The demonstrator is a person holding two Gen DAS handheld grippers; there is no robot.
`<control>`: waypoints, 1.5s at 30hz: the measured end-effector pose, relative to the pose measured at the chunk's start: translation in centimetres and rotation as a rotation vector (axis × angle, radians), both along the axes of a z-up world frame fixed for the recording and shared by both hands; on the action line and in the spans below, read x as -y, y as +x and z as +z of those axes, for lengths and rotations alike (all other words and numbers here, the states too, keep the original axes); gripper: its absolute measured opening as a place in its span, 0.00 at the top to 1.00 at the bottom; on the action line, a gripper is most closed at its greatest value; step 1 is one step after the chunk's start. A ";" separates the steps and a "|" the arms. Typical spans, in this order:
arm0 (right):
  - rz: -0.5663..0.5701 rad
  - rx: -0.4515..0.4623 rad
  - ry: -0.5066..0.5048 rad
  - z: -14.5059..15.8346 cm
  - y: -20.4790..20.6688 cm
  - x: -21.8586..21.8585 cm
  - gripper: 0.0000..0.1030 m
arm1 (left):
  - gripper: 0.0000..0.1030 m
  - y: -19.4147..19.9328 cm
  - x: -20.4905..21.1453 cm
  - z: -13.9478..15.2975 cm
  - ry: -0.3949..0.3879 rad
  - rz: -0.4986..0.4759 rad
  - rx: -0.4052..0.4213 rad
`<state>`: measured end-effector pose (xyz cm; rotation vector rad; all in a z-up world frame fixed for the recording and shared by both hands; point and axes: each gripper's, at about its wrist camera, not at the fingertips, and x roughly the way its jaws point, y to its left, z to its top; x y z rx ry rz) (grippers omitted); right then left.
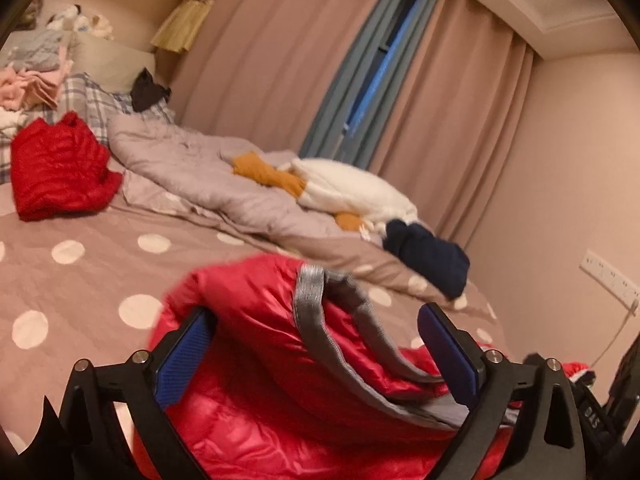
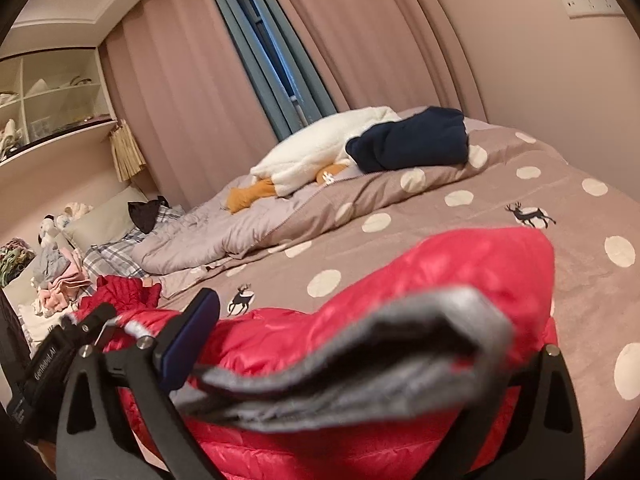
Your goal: Fold large clothes
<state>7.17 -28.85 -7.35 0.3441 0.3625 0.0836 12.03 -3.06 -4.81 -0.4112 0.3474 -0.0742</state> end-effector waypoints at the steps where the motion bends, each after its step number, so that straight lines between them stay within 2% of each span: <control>1: 0.002 0.016 -0.002 0.2 -0.3 0.0 0.02 | 0.02 -0.2 -0.2 0.2 0.008 0.018 0.013; 4: -0.007 0.048 -0.016 0.7 -1.0 -0.1 0.00 | 0.02 -0.5 -0.8 0.5 0.023 0.062 0.037; 8: -0.024 0.097 -0.049 1.3 -1.9 -0.4 0.00 | 0.02 -0.2 -1.6 0.4 -0.007 0.050 0.024; 11: -0.020 0.105 -0.056 1.4 -1.9 -0.5 0.00 | 0.02 0.1 -2.1 0.3 -0.027 0.052 0.006; 15: -0.030 0.086 -0.073 1.2 -1.4 -0.7 0.00 | 0.02 -0.1 -2.2 0.2 -0.007 0.076 0.003; 21: -0.018 0.134 -0.091 1.6 -2.3 -0.9 0.00 | 0.02 -0.1 -2.0 0.0 0.003 0.083 0.011; 26: -0.050 0.054 -0.108 0.2 0.1 -0.5 0.00 | 0.01 3.4 -0.9 -2.9 0.091 0.106 -0.062; 30: -0.086 -0.014 -0.097 -2.2 3.2 0.6 0.00 | 0.01 8.4 -0.3 -8.2 0.183 0.115 -0.264; 32: -0.131 -0.133 -0.128 -5.1 6.2 1.2 0.00 | 0.01 9.9 -0.3 -11.2 0.187 0.099 -0.337; 33: -0.142 -0.192 -0.138 -6.4 7.4 1.4 0.00 | 0.01 10.3 -0.5 -12.6 0.166 0.083 -0.355; 35: -0.116 -0.281 -0.099 -9.9 9.9 2.1 0.00 | 0.01 10.1 -1.3 -14.0 0.094 0.095 -0.335; 36: -0.109 -0.279 -0.078 -11.0 10.5 2.3 0.00 | 0.01 10.0 -1.2 -13.8 0.104 0.103 -0.332; 40: -0.159 -0.255 -0.162 -11.5 10.6 1.2 0.00 | 0.01 9.6 0.0 -13.8 0.186 0.137 -0.320; 45: -0.155 -0.252 -0.157 -12.3 11.0 1.8 0.00 | 0.01 10.0 -0.2 -14.3 0.173 0.135 -0.313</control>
